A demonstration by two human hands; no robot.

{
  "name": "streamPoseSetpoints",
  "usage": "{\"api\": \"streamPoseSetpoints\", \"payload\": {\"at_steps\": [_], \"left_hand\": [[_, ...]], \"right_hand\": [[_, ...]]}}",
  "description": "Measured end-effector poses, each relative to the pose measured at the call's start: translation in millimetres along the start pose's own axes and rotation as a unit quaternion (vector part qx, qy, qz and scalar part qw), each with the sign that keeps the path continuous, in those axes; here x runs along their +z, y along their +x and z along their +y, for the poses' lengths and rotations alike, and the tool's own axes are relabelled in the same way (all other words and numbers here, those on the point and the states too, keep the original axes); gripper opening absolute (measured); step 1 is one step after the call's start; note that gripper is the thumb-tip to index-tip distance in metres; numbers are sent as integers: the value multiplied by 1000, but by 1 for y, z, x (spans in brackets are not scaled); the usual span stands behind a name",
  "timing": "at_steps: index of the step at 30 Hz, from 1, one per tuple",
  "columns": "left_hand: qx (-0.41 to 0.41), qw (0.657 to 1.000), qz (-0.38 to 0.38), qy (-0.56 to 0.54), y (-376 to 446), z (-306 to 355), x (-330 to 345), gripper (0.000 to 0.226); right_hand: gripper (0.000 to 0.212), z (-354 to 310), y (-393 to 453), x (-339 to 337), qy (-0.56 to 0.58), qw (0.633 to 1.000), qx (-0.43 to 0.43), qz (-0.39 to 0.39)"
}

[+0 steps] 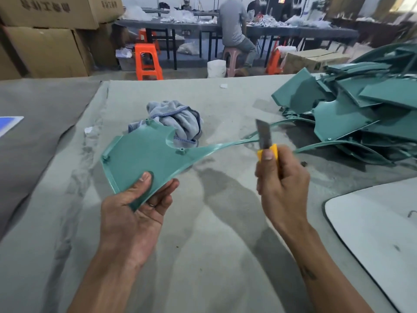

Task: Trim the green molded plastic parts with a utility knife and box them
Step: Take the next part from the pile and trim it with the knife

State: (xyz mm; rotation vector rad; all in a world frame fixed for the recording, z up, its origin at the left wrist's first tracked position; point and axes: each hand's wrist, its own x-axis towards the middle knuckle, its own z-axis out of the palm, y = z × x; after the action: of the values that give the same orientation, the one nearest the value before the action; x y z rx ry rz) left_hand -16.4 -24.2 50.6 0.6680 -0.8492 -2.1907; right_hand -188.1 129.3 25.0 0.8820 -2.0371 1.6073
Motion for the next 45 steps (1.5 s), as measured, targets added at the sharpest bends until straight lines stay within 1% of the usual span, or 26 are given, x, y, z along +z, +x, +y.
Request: {"api": "streamPoseSetpoints", "payload": {"at_steps": [2,4,9,12,15,17,19,21,23,24,25,26,27,28,29,31,33,34,35,36,38,39,41,42,43,45], "left_hand": [[7,1000,-5,5,-1,0,0,18],[14,1000,-3,4,-1,0,-1,17],[13,999,21,-24,1,0,-4,17],[19,999,27,-38,2,-1,-4,15],[34,999,19,-28,3,-5,-3,12],[70,997,13,-19,6,-7,-3,23],[124,992,20,19,7,-13,-1,25],[194,977,24,86,5,-23,3,15],[264,949,11,170,5,-34,3,10],[293,930,-4,219,5,-38,1,13],[331,898,-22,290,4,-40,-1,24],[381,844,-46,375,4,-42,-4,42],[429,779,-72,453,4,-42,-7,60],[468,721,-95,502,4,-42,-9,68],[486,688,-114,526,5,-41,-10,69],[492,670,-136,538,4,-42,-11,73],[493,669,-130,541,2,-43,-8,85],[489,674,-121,540,0,-46,-7,93],[466,705,-107,525,-2,-48,-3,99],[410,767,-98,483,-4,-49,1,103],[174,937,-144,268,-7,-47,10,100],[74,964,-202,157,-6,-43,11,92],[-51,962,-268,-4,-7,-35,9,75],[-67,960,-271,-8,-7,-30,8,71],[-61,966,-250,21,-8,-29,9,65],[1,985,-132,113,-6,-28,13,56]], "right_hand": [[35,-10,-6,6,47,996,-41,-61],[38,-12,-8,8,37,995,-37,-90],[33,20,3,-6,-125,988,73,-55],[26,36,12,-23,-280,950,132,-39],[23,40,14,-34,-352,915,159,-118],[16,38,11,-33,-422,872,187,-164],[19,32,8,-27,-456,855,188,-158],[23,21,8,-20,-382,912,120,-92],[23,5,5,-12,-195,980,6,-31],[30,-3,0,-6,-70,996,-19,-46],[41,-15,-6,0,63,993,-2,-96],[53,-27,-13,6,192,968,55,-153],[65,-35,-17,10,300,924,128,-199],[74,-40,-19,12,379,871,202,-240],[80,-42,-17,12,438,816,260,-274],[73,-35,-11,5,492,759,315,-287],[43,-28,-4,1,461,786,334,-243],[42,-24,-1,1,430,811,340,-203],[46,-20,-1,2,405,832,341,-163],[49,-16,-1,5,392,847,334,-133],[50,-14,-3,7,365,871,307,-117],[50,-14,-4,8,352,880,291,-127],[51,-13,-7,5,333,892,263,-155],[49,-13,-8,7,327,896,249,-168],[45,-16,-7,8,319,900,240,-177],[33,-24,-3,19,297,903,224,-214]]}}
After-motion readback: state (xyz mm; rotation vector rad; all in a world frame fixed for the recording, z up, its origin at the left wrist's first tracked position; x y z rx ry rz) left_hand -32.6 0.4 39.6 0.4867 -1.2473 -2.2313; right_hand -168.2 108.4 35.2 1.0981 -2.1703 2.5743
